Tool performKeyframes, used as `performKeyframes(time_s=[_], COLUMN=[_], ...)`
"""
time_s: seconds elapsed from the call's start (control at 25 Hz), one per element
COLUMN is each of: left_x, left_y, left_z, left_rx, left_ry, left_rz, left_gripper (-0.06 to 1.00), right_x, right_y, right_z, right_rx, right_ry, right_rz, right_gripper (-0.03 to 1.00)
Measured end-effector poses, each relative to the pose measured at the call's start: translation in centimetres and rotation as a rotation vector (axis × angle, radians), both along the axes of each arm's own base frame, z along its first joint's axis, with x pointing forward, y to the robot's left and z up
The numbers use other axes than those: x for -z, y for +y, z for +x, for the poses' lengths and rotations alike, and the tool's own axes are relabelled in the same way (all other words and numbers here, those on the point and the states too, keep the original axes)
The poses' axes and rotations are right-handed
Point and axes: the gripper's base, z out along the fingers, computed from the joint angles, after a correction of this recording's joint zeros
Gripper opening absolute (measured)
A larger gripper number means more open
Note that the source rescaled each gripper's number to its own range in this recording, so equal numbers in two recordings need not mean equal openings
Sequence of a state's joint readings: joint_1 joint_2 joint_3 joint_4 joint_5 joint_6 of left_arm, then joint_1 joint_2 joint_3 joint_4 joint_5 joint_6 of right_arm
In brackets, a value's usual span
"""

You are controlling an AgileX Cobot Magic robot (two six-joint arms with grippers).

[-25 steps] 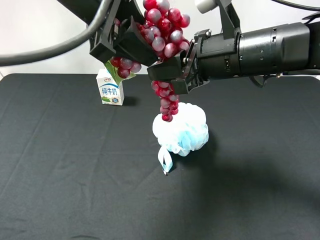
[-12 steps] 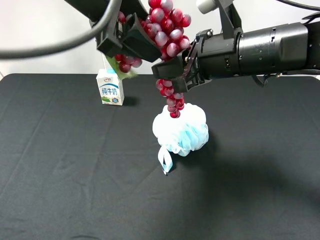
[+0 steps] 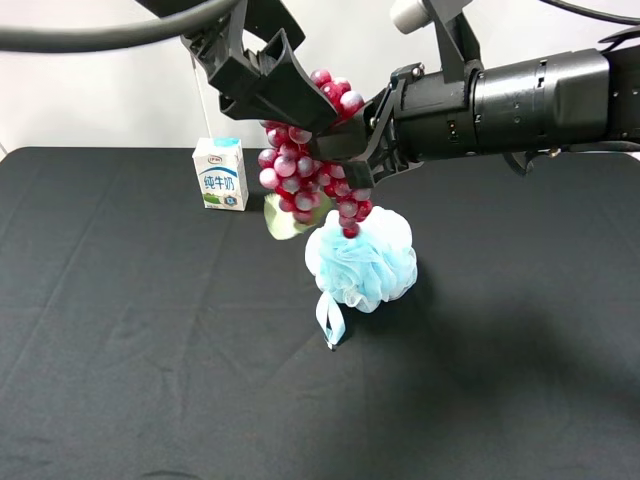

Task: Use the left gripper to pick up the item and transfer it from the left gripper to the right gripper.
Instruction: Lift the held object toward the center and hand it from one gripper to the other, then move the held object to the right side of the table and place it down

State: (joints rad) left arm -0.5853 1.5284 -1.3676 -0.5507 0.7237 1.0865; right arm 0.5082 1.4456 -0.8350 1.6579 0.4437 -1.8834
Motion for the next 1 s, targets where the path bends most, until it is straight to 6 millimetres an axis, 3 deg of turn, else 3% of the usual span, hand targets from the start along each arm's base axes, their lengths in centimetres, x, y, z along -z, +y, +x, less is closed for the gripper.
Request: performKeyframes(time_s=[0.24,0.48,1.0], left_x=[-0.2,-2.5,-5.1], left_y=[0.1,0.9,5.0], left_z=[-0.1,-1.1,-3.4], left_rx=[-0.014,-0.073,-0.449], left_ry=[0.008,-0.030,0.067], left_rz=[-0.009,-0.079,-0.027], left_gripper=[1.00,1.00,1.00], right_x=[0.0,0.0,0.0], right_y=[0.0,0.0,0.0], right_z=[0.0,0.0,0.0], right_rx=[0.001,0.001,0.002], right_ry=[0.000,0.000,0.002], right_rz=[-0.001,-0.001,0.003], right_gripper=[0.02,0.00,0.00])
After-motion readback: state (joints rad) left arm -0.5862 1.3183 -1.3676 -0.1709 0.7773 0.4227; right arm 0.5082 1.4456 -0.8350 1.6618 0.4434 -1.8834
